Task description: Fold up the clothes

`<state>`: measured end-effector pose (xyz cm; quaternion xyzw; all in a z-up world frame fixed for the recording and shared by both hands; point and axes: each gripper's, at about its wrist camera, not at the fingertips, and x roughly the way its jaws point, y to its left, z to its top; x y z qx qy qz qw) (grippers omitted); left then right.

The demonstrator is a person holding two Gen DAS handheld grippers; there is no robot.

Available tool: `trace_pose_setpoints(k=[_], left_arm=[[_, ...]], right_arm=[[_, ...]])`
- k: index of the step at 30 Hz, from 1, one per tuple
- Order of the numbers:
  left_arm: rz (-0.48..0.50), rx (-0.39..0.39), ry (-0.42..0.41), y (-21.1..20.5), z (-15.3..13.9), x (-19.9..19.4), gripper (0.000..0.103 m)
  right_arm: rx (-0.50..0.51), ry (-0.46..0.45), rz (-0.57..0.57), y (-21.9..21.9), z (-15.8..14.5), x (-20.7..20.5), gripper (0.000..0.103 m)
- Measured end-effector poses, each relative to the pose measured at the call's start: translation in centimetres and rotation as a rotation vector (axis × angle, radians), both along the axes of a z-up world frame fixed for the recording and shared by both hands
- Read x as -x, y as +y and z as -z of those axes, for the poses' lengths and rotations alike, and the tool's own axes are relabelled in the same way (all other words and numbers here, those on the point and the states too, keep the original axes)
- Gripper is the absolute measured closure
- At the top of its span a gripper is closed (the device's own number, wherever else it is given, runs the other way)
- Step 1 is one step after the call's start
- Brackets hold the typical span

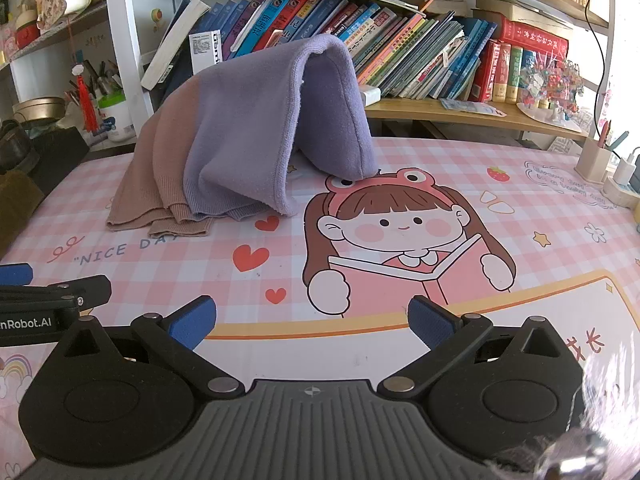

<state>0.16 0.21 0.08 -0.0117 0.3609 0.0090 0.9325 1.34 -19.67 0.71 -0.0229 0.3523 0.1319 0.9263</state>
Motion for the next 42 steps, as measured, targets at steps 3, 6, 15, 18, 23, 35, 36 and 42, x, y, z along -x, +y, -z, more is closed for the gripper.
trace_pose_setpoints(k=[3,6,15,18,23,35,36,42], left_arm=[[-0.001,0.0,0.0,0.04,0.0,0.04,0.0],[-0.001,-0.001,0.001,0.0,0.01,-0.01,0.0],[-0.007,-0.004,0.002,-0.06,0.06,-0.07,0.0],[-0.007,-0.004,0.002,0.0,0.06,-0.1,0.0],[-0.01,-0.004,0.004,0.13,0.11,-0.12,0.0],[-0.014,-0.006,0.01,0.13,0.2,-0.18,0.0],[-0.013,-0.006,0.011,0.16,0.2,-0.17,0.0],[-0.018,-0.013,0.012,0.05,0.23,-0.1,0.0]], right_arm=[[0.0,0.0,0.0,-0.04,0.01,0.02,0.0],[0.001,-0.001,0.001,-0.02,0.02,0.04,0.0],[0.001,0.0,0.001,0.01,0.03,0.03,0.0],[0.001,-0.001,0.001,0.01,0.04,0.04,0.0],[0.001,0.0,0.0,0.04,0.08,0.03,0.0],[0.0,0.002,0.0,0.08,0.16,0.03,0.0],[0.0,0.003,0.001,0.06,0.18,0.01,0.0],[-0.002,0.006,-0.001,0.02,0.16,0.02,0.0]])
